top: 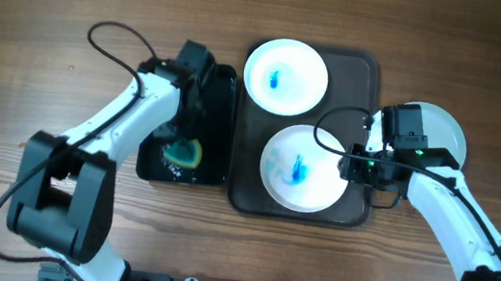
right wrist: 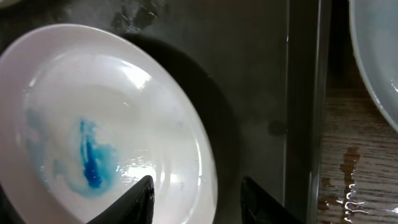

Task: Clean dirty plates on tray and stack at the side
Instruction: 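Pick up the sponge from the black tray with left gripper, then scrub the held plate with the sponge in left gripper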

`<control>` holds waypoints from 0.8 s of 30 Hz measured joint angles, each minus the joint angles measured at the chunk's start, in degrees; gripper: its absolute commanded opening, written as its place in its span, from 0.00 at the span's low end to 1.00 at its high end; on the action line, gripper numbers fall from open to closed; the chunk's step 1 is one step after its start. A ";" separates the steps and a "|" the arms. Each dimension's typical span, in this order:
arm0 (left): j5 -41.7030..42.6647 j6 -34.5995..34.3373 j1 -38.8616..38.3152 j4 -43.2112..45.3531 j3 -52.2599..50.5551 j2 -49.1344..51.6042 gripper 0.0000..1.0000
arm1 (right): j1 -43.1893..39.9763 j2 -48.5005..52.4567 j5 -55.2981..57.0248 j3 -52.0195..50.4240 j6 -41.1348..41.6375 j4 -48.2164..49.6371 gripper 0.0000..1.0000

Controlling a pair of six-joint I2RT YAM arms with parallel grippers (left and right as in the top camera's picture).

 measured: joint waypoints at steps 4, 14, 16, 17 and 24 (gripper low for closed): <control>3.96 1.44 -0.28 -5.70 10.19 -2.91 0.04 | 0.00 6.40 1.99 0.00 -1.31 3.13 0.07; 16.33 -5.49 -14.62 12.02 11.28 4.87 0.04 | -0.15 9.49 -1.03 0.31 2.38 8.02 0.04; 17.42 -7.93 -21.14 18.21 11.26 12.00 0.04 | -0.15 9.49 -1.05 0.35 2.40 7.91 0.04; 18.05 -8.46 -22.53 19.34 11.19 13.68 0.04 | -0.15 9.49 -1.03 0.35 2.40 7.87 0.04; 10.25 -9.92 -26.69 17.86 14.34 19.54 0.04 | -0.11 9.53 -0.92 0.61 2.43 6.86 0.04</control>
